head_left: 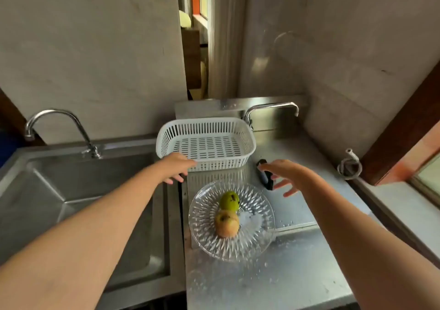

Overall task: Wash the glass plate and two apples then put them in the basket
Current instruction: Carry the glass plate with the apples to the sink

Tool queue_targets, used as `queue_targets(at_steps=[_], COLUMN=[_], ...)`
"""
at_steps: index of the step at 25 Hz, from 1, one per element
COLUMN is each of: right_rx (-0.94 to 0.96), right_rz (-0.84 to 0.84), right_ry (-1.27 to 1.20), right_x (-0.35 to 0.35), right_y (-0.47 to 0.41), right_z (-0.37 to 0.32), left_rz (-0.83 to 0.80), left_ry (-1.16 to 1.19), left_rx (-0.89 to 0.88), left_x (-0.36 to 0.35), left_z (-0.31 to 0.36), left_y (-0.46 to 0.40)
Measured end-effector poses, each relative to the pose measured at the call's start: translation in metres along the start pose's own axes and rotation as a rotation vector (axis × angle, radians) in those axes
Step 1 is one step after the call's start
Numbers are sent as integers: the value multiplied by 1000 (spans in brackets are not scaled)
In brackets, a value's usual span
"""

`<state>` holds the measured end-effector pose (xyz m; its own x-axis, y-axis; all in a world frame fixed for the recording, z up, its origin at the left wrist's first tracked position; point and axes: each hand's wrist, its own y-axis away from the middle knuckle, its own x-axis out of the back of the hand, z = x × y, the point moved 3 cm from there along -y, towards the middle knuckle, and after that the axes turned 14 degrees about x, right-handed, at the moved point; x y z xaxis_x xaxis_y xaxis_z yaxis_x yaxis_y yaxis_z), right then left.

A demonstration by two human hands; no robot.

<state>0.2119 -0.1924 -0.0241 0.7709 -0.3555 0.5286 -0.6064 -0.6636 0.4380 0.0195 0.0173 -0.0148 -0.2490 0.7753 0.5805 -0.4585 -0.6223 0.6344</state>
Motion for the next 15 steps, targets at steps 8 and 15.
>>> queue_targets(at_steps=[8,15], right_rx=[-166,-190], right_rz=[-35,41], right_ry=[-242,-472], right_x=[-32,-53], right_y=[-2,-12], right_z=[87,109], left_rz=[-132,-270], left_ry=[290,548], left_rx=[303,390], left_x=[-69,-96], left_z=[-84,-100], left_y=[-38,-56])
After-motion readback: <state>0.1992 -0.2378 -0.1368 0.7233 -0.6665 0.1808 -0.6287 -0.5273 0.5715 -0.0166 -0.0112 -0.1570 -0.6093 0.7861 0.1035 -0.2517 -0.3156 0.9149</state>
